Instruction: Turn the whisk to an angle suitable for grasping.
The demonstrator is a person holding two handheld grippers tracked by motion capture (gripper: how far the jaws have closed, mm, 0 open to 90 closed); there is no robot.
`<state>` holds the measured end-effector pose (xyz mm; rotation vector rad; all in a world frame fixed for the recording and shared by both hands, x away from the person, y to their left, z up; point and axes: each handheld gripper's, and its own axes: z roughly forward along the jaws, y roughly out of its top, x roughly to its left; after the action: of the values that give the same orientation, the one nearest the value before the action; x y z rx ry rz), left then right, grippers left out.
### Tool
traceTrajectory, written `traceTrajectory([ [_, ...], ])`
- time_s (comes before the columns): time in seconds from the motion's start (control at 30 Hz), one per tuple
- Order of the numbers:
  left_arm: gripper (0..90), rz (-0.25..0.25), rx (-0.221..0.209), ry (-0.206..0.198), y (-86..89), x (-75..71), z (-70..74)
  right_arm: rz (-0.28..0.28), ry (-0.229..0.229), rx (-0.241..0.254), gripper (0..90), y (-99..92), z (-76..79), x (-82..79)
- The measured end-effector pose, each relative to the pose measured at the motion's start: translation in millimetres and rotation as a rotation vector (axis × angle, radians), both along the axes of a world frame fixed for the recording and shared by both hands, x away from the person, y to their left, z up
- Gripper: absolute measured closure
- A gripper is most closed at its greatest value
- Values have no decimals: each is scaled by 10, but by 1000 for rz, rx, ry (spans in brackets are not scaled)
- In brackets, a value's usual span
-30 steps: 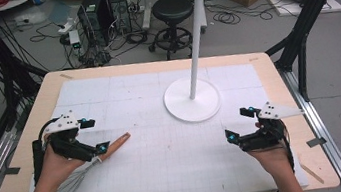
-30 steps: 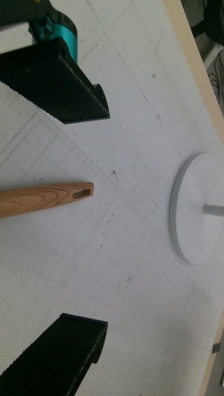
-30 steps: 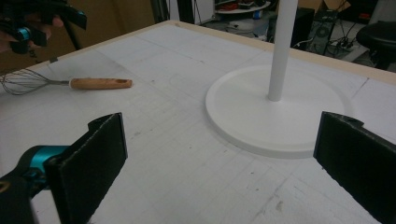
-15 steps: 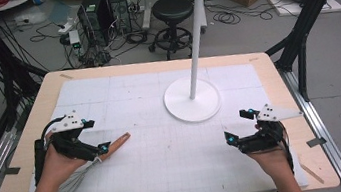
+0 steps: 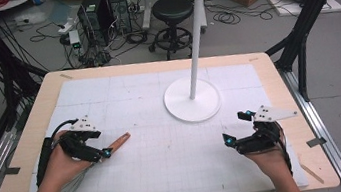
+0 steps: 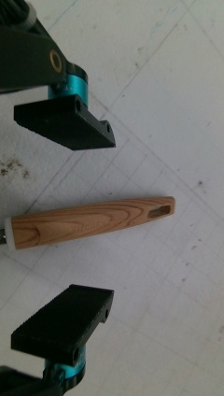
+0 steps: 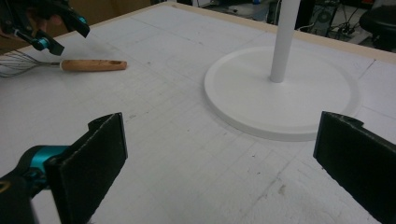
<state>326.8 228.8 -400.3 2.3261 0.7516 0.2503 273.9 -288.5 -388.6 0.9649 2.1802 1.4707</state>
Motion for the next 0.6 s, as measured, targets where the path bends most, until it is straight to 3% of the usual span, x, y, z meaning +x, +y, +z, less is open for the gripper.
traceTrajectory([
  [0.27,383,-33,57,66,-81,13,-102,1,7,-17,19,18,-21,5],
  [0.37,424,-39,132,82,-102,29,-147,-2,9,-21,19,14,-30,7],
  [0.6,489,-23,198,96,-122,32,-217,-1,20,-28,19,21,-46,10],
])
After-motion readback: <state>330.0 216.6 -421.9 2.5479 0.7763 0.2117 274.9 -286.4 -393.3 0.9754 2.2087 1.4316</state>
